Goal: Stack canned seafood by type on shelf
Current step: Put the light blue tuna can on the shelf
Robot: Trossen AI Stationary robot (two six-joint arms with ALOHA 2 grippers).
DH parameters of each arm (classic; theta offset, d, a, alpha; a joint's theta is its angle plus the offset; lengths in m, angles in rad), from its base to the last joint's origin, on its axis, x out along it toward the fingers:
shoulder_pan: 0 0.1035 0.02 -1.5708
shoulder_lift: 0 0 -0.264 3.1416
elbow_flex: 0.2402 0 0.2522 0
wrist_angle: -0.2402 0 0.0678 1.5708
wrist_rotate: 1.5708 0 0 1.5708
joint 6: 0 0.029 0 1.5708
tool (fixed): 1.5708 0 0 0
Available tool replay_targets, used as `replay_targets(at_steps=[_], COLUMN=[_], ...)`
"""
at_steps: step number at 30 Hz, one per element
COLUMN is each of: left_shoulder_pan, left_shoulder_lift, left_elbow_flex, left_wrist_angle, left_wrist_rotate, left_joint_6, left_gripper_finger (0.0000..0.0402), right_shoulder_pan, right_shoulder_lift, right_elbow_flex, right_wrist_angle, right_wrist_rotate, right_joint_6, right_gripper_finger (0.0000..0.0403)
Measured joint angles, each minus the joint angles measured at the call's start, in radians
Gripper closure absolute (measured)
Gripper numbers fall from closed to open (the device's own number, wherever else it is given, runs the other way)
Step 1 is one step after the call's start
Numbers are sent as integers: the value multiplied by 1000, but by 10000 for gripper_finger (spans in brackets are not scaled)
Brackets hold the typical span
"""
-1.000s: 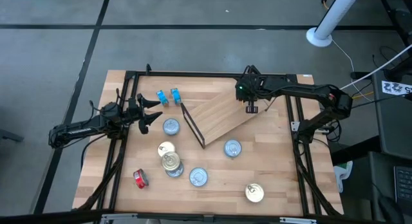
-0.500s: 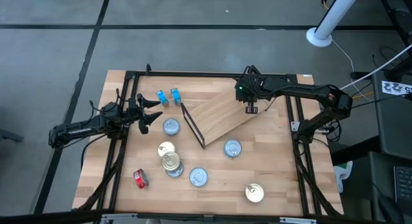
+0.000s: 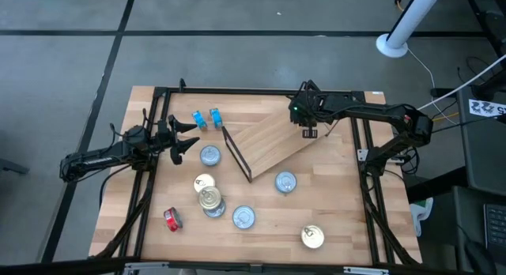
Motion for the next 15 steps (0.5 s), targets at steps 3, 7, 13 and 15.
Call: replay_targets(at_steps=[3, 7, 13, 15], left_shoulder_pan=[0, 0, 0, 0], left_shoulder_lift=[0, 0, 0, 0], left_elbow_flex=[0, 0, 0, 0], left_wrist_angle=[0, 0, 0, 0], left_wrist_rotate=[0, 0, 0, 0], left_joint_6=[0, 0, 0, 0], left_gripper_finger=[139, 139, 139, 139], right_shoulder_pan=[0, 0, 20, 46], right_shoulder_lift=[-10, -37, -99, -122], right_elbow_flex=[0, 0, 0, 0], right_wrist_angle=[-20, -52, -68, -68], right_wrist_rotate=[24, 18, 11, 8], right_joint_6=[-1, 0, 17, 17], right_gripper_finger=[266, 267, 267, 267])
